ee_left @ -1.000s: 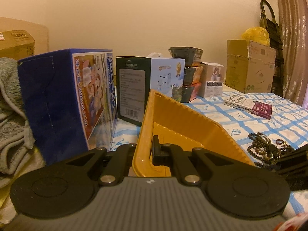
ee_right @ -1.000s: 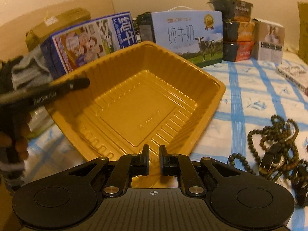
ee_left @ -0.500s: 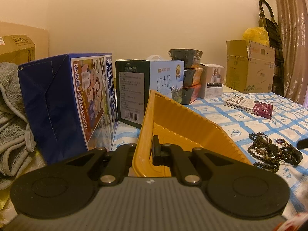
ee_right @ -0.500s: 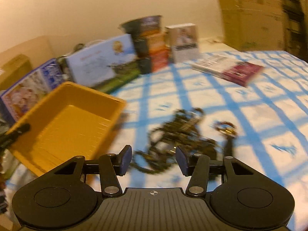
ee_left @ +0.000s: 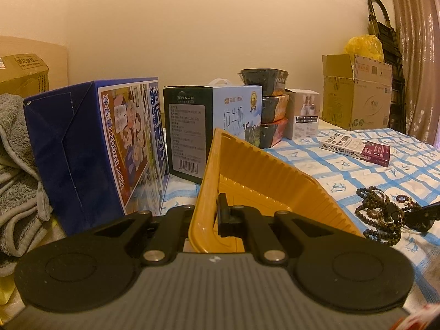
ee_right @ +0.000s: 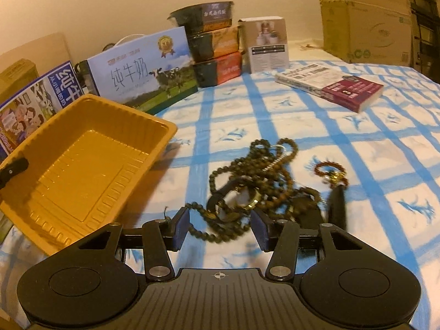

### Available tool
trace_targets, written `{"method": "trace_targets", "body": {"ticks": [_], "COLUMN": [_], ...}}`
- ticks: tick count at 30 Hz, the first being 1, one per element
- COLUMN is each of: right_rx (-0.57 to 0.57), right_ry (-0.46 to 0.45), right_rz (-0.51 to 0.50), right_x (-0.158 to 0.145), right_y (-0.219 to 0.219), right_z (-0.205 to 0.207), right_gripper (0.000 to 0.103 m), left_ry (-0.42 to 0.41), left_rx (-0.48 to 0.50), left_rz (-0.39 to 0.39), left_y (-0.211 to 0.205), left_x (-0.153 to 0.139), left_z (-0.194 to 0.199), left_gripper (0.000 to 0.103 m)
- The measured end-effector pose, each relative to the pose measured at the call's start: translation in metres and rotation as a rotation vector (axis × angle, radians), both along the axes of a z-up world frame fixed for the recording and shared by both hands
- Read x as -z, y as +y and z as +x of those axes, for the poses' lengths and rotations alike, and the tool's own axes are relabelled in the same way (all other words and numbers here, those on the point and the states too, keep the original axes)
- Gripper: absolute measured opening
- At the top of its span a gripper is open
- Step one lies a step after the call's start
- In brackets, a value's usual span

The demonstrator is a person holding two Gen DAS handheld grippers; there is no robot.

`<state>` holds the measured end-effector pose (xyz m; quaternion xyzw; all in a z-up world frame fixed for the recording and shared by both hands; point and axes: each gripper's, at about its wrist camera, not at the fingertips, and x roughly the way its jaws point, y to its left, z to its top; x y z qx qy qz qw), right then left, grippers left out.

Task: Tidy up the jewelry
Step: 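Grasp the black cord pendant among the beads with the right tool, then carry the black pendant into the tray and open the right tool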

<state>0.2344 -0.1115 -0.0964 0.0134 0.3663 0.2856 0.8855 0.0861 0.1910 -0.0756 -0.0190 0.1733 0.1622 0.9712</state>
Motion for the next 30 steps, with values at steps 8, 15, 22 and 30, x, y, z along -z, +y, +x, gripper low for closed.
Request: {"method": "trace_targets", "body": {"ticks": [8, 15, 22, 30], "right_rx": [0.004, 0.002, -0.052, -0.165], "right_ry": [0.007, 0.009, -0.12, -0.238], "right_rz": [-0.038, -0.062, -0.115, -0.089], "right_x": [0.011, 0.019, 0.011, -0.026], "right_y": [0.021, 0.03, 0.032, 0.036], "right_z": [0.017, 0.028, 0.013, -0.021], "right_gripper": [0.037, 0.02, 0.013, 0.013], "left_ry": [-0.001, -0.001, 0.001, -0.002], "left_rx": [0.002, 0.003, 0.009, 0.016], "left_rz": [0.001, 0.001, 0.002, 0.005], "left_y": [0.0, -0.001, -0.001, -0.002], "left_x": [0.0, 0.001, 0.001, 0.001], "left_z": [0.001, 0.001, 0.001, 0.001], "left_gripper": [0.004, 0.004, 0.004, 0.004]}}
